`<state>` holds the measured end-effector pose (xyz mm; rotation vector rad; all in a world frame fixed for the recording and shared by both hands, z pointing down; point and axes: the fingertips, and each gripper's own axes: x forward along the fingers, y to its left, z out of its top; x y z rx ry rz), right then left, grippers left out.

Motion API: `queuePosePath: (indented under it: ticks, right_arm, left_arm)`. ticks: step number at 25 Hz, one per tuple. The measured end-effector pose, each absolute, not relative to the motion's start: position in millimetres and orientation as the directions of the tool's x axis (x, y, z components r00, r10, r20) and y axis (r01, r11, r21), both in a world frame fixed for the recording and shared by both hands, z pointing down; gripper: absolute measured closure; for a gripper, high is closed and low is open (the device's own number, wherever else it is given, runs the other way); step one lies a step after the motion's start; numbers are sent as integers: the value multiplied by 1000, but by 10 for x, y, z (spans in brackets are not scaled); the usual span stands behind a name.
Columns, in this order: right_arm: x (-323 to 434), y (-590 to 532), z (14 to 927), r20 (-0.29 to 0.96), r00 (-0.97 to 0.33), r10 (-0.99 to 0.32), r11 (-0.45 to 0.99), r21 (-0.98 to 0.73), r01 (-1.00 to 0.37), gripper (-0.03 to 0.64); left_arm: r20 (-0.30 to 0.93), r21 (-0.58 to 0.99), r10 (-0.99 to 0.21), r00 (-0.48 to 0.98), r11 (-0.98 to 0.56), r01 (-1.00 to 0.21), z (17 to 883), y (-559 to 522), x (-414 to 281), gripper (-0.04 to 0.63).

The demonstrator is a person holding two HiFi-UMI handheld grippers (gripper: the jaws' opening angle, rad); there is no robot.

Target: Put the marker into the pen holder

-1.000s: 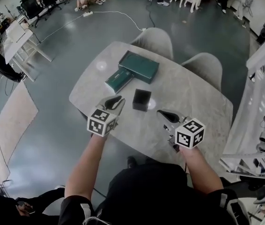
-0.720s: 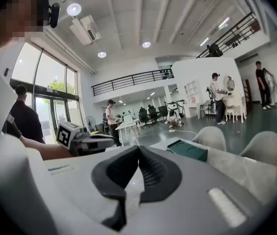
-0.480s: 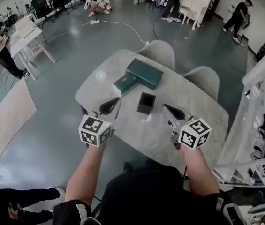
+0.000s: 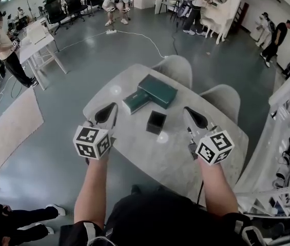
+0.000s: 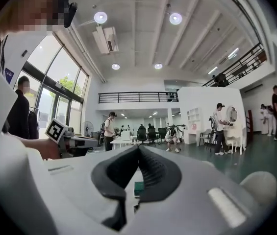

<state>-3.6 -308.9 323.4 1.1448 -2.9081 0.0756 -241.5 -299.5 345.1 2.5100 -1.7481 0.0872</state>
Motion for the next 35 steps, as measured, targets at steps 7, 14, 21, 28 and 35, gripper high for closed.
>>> queuePosePath:
  ticks: [7, 14, 21, 28, 35]
  right_arm:
    - [279, -2879, 3321, -2, -734, -679, 734, -30, -679, 615]
    - [518, -2948, 3664, 57, -719, -692, 716, -70, -695, 617]
    - [558, -3082, 3733, 68, -700, -711, 696, -74, -714, 617]
    - [479, -3044, 3601, 49, -721, -691, 720, -37, -693, 617]
    - [408, -2964, 3509, 42, -733, -679, 733, -1, -680, 617]
  left_arm:
    - [117, 42, -922, 369, -367, -929, 3621, -2936, -1962, 578]
    - [149, 58, -903, 403, -399, -915, 3779, -2982, -1670, 578]
    - [173, 50, -896, 409, -406, -912, 3853, -3017, -1611, 578]
    - [171, 42, -899, 404, -403, -914, 3811, -2998, -1688, 578]
    - [173, 37, -898, 406, -406, -913, 3782, -2980, -1707, 578]
